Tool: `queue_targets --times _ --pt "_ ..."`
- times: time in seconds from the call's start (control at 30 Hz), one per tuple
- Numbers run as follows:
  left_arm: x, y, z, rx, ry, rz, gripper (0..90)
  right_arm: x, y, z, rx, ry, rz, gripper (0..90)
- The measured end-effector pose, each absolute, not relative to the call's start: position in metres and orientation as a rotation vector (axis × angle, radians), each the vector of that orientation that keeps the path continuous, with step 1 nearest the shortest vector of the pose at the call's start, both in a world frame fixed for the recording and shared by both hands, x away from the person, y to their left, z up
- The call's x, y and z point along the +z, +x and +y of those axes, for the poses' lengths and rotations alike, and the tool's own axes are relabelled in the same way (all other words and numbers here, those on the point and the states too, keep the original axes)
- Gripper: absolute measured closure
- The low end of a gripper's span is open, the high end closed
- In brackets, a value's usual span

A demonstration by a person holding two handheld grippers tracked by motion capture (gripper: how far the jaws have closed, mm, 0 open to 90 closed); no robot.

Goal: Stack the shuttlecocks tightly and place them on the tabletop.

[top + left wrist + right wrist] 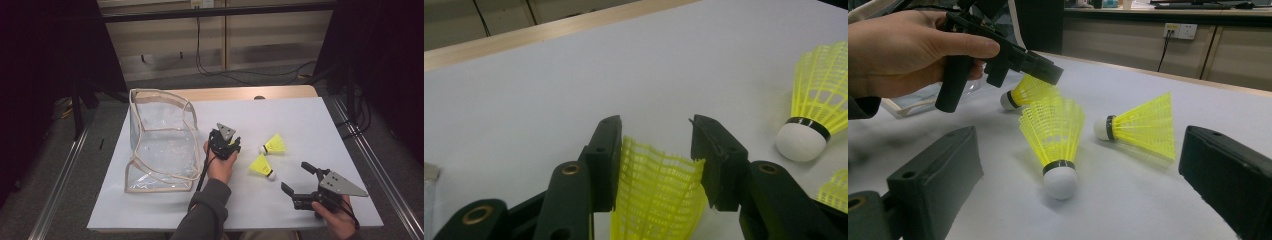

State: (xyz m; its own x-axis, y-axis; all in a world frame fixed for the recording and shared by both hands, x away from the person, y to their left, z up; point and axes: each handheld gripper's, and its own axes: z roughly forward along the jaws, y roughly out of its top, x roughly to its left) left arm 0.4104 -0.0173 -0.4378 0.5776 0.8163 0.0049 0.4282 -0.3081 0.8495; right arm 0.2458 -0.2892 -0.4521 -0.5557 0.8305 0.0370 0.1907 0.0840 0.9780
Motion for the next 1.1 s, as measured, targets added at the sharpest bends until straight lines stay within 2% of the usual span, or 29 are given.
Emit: queue_targets --times 0.33,0.77,1.1 --pt "-0.4384 0.4023 -0.0134 0.527 1.947 1.016 52.3 -0.4521 0.2457 -0.2894 1.505 1.008 1.816 2.7" --pt "-0.4344 0.3996 -0.0146 0.495 1.921 1.043 38.0 -0.4524 0.2460 -0.2892 1.503 1.007 1.817 2.6" --pt "-0.4318 0.4013 -0.0152 0.471 1.900 1.068 39.0 -0.4525 0.2462 -0.2892 1.503 1.006 1.818 2.7"
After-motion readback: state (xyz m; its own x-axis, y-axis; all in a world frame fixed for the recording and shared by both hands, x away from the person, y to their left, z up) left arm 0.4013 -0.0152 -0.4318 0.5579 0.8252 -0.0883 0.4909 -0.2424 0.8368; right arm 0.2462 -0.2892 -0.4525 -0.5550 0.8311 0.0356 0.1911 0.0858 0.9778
